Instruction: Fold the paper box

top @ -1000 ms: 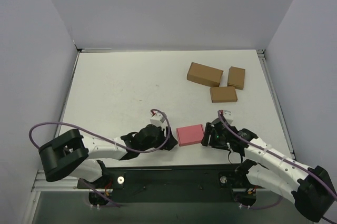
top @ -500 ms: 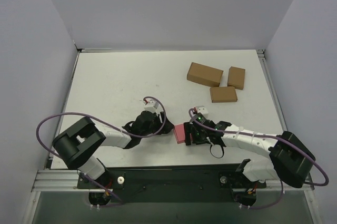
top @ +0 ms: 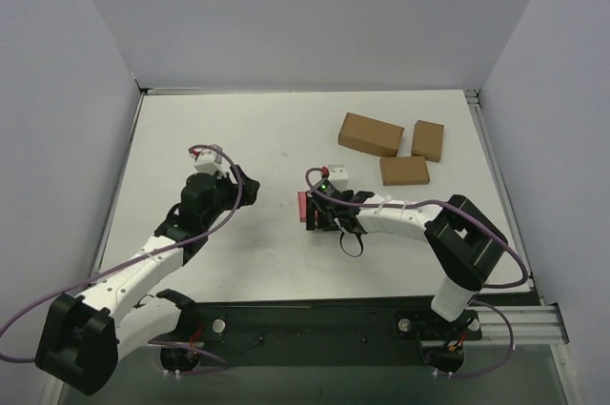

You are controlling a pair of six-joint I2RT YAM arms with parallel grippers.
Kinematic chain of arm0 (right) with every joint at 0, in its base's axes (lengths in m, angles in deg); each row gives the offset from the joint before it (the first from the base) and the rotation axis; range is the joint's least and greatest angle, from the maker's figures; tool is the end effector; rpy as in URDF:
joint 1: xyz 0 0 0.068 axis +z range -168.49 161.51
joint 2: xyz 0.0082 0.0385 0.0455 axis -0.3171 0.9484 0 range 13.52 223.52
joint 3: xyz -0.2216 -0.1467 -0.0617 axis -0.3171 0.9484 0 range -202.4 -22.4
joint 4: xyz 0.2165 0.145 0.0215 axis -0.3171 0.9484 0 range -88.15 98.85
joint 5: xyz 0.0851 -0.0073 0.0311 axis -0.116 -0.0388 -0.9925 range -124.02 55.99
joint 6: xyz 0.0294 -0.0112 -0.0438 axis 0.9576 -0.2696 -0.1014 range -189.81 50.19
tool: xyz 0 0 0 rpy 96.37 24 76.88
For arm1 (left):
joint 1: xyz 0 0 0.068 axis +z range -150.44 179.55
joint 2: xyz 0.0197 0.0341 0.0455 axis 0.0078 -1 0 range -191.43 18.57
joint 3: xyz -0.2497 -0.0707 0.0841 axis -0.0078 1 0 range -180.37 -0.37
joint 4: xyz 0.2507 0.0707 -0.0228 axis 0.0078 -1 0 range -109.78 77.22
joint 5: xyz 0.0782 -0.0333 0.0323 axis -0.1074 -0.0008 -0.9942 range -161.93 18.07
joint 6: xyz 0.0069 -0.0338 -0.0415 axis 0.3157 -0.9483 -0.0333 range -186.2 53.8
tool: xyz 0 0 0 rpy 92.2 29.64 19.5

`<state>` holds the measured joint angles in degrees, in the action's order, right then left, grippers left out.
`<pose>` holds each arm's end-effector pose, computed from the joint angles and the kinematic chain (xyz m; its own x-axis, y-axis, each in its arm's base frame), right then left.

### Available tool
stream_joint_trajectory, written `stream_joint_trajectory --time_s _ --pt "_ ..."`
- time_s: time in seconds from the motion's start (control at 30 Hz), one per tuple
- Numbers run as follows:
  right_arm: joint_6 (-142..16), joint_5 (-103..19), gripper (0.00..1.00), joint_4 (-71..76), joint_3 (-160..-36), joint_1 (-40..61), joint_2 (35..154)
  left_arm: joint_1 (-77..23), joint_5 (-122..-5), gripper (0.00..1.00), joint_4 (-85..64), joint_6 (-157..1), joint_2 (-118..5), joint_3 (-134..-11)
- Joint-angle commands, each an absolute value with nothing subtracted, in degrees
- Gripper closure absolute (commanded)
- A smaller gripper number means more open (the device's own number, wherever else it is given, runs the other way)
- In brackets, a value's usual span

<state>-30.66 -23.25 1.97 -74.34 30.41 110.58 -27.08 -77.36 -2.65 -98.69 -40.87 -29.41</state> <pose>0.2315 0.2553 0.1669 -0.7748 0.0554 -0.6297 -0.2124 0.9154 0.3418 0.2072 -0.1001 0.2306 -0.4584 -0.3682 -0.8089 0.1433 0.8676 -0.4762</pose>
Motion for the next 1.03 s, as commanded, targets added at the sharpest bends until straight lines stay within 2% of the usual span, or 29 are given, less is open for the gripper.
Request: stream_joint_trajectory --time_s 0.0,0.1,0.27,0.4,0.5,0.6,0.77,1.0 --pt "-32.9 -22.4 0.28 2.4 -73.8 30.7 106.2 -22.8 -73.9 0.26 -11.9 -93.9 -36.9 -32.9" --pt "-34.6 -24.5 0.24 2.3 -71.4 28.5 99.8 -20.0 -73.2 0.26 -15.1 -93.1 -34.7 -34.0" --pt "-40.3 -28.2 0.19 2.2 -67.1 19.1 85.3 -15.1 -69.6 0.24 -20.4 -92.8 -33.1 -37.1" --pt "-45.3 -31.3 0.13 5.5 -65.2 7.0 74.1 -14.9 -69.0 0.17 -24.6 -90.7 -30.7 -39.7" --pt "-47.2 -36.4 0.1 7.2 -63.6 -2.8 65.0 -14.9 -69.3 0.15 -29.1 -90.2 -29.9 -42.5" --pt "-49.7 -37.8 0.07 9.8 -63.4 -8.4 56.5 -14.9 -69.6 0.14 -31.3 -89.2 -29.1 -44.0" --pt "-50.9 -36.8 0.05 13.4 -64.8 -10.8 52.4 -15.0 -71.1 0.14 -31.4 -88.4 -26.0 -44.1" --pt "-50.9 -36.5 0.05 14.4 -65.1 -10.8 52.4 -15.0 -71.5 0.14 -32.2 -87.8 -25.3 -44.5"
